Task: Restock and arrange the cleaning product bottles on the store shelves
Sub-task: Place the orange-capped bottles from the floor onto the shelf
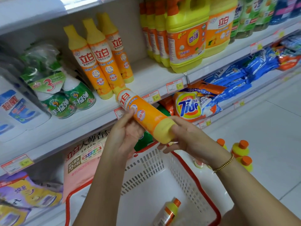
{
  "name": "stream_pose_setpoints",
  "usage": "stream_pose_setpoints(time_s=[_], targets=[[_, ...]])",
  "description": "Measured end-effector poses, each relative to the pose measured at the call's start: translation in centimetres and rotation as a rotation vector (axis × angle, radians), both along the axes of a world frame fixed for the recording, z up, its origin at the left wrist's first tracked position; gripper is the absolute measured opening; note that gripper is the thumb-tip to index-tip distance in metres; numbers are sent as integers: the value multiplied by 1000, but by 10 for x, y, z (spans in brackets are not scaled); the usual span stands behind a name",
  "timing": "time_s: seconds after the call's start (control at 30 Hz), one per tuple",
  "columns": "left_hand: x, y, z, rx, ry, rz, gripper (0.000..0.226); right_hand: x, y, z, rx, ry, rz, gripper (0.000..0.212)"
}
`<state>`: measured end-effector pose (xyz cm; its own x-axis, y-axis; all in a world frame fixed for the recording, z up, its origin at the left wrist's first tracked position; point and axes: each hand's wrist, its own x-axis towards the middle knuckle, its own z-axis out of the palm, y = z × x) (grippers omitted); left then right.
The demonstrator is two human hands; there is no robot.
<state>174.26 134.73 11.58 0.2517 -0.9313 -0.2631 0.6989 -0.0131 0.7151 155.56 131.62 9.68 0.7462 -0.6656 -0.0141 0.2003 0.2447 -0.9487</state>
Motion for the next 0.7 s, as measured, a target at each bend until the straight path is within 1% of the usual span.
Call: stream_pose_setpoints(time_s=[0.07, 0.13, 0.17, 0.23, 0.3, 0.37, 0.43, 0.5, 0.57, 0.63, 0.7], targets=[[-5, 0, -2, -13, -170, -9, 58, -4, -5, -6, -153, 247, -60, 54], [-14, 0, -2, -43, -428, 17, 57, -12, -11, -12, -260, 490, -101, 57], [-19, 0, -3, -62, -555, 42, 58, -17, -14, -13, -274, 550, -120, 59], [-31, -1, -7, -124, -764, 64, 64, -26, -18, -12, -319, 553, -236, 59], [-44, -3, -15, -188, -995, 68, 70, -33, -16, 2, -418, 455, -437, 54], [-59, -6, -26, -258, -1244, 117, 66, -37, -9, 18, -531, 313, -571, 56], [-73, -9, -38, -299, -1435, 199, 57, -44, 0, 26, -669, 297, -619, 61], [-87, -13, -51, -340, -1540, 288, 53, -56, 5, 24, -790, 390, -645, 66], [-103, -18, -65, -360, -1532, 336, 52, -71, 7, 19, -910, 495, -680, 63], [-120, -23, -73, -361, -1441, 258, 52, -85, 4, 17, -980, 564, -701, 56], [-132, -31, -83, -366, -1354, 44, 55, -98, -3, 16, -955, 626, -695, 52]])
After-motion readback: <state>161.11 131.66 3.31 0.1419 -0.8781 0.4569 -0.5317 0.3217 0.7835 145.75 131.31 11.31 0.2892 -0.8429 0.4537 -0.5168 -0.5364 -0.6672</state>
